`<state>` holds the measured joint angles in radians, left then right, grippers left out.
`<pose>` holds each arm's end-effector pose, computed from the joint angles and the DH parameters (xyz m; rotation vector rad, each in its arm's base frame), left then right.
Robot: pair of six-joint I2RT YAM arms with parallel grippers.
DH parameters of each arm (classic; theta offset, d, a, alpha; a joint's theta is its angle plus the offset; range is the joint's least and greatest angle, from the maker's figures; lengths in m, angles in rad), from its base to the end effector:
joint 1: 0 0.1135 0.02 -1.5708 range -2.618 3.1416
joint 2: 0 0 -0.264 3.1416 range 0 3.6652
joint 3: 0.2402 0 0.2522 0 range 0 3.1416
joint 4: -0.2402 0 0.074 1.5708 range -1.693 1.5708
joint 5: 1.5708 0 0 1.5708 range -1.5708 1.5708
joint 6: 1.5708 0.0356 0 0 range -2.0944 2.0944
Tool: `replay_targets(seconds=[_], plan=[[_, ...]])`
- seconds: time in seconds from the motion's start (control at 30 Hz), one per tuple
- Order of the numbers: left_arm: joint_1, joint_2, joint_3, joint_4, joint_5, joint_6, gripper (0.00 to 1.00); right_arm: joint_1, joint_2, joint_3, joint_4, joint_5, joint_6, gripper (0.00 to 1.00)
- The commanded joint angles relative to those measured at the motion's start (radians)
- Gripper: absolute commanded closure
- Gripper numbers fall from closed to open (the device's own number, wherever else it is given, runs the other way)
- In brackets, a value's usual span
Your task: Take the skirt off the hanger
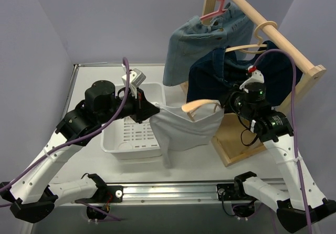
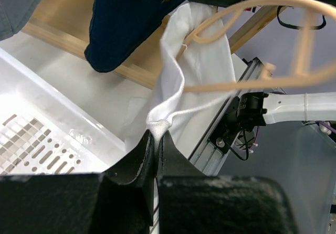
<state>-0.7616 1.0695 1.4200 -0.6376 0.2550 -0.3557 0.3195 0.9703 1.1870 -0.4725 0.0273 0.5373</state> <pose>0.1433 -0.1491 0.4548 0.5804 1.8865 -0.9920 0.1932 0.0629 0.4148 0.2223 1.8520 0.5751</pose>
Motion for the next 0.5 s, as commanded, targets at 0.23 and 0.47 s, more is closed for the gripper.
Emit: replay_targets(seconds=[0.23,0.47], plan=[[0.018,0.276,0.377,0.012,0.081,0.037,0.98,-0.026,0.042,0.315,0.38,-0.542,0.291,1.0],[0.062,0.316,0.682,-0.175,-0.089,0.144,0.98,-0.025,0.062,0.479,0.332,-0.552,0.302,1.0]])
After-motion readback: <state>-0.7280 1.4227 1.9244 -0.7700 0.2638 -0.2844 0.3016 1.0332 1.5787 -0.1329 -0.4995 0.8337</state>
